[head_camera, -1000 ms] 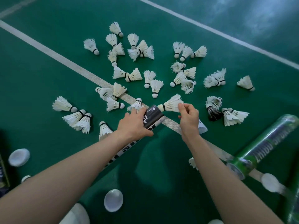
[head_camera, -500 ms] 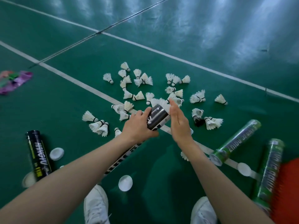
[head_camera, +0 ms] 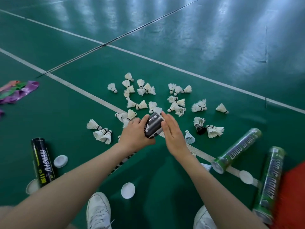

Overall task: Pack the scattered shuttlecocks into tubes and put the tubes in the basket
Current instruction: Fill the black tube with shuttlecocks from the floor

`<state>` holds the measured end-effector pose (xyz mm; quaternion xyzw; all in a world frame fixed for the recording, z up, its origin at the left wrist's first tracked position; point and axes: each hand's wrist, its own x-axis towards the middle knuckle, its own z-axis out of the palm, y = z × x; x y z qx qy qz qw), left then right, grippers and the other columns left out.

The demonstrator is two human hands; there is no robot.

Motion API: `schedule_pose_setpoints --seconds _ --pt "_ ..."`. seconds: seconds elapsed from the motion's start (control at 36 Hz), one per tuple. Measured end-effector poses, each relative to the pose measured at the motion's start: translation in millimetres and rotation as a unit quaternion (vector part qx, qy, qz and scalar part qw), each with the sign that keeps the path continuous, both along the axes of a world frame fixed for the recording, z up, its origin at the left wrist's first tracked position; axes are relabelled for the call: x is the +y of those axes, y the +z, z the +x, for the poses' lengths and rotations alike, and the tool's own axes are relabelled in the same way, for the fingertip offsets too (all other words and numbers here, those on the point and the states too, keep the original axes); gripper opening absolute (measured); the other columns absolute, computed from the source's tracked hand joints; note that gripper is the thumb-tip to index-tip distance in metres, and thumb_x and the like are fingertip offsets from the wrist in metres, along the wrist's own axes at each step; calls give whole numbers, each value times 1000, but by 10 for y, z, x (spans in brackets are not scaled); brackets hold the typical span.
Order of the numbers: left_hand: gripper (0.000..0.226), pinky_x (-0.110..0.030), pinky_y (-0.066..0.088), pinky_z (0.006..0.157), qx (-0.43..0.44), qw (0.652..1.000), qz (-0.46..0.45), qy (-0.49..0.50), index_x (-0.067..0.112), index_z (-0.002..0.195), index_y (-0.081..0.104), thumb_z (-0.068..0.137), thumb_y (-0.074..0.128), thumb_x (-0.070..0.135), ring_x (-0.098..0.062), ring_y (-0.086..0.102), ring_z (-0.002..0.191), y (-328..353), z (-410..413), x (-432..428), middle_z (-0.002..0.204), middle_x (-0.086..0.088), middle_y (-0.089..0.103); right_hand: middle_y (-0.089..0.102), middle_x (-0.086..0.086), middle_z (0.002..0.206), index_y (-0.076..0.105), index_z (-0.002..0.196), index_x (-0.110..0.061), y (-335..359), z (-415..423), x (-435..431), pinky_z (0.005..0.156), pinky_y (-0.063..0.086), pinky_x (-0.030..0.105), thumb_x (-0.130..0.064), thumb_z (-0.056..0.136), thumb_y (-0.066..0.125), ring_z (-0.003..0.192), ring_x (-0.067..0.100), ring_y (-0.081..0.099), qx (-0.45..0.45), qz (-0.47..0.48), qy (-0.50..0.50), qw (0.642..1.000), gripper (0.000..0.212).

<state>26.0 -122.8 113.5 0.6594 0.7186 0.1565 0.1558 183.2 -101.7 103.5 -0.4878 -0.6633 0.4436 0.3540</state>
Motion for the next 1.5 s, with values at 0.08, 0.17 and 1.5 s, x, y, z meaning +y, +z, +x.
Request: schedule_pose_setpoints --seconds 0.08,0.17,1.5 --pt "88 -38 47 85 -14 1000 -22 14 29 141 29 67 71 49 -27 46 111 -71 -36 49 120 -1 49 15 -17 155 24 149 -35 -44 -14 67 113 9 17 -39 101 35 143 -2 10 -16 21 -8 1000 49" --pt "88 -41 48 86 -11 999 -33 15 28 142 28 68 71 49 -27 46 111 -152 -48 106 121 -1 48 28 -24 145 24 149 -31 -74 -68 125 107 18 6 -37 102 35 132 -10 25 -5 -17 26 1000 49" --pt "88 -40 49 81 31 970 -240 23 28 140 29 68 70 56 -31 51 103 -1908 -839 1874 111 -7 50 55 12 127 42 136 -12 -2320 -685 2565 92 43 42 -11 97 48 113 30 52 -302 -75 -47 949 39"
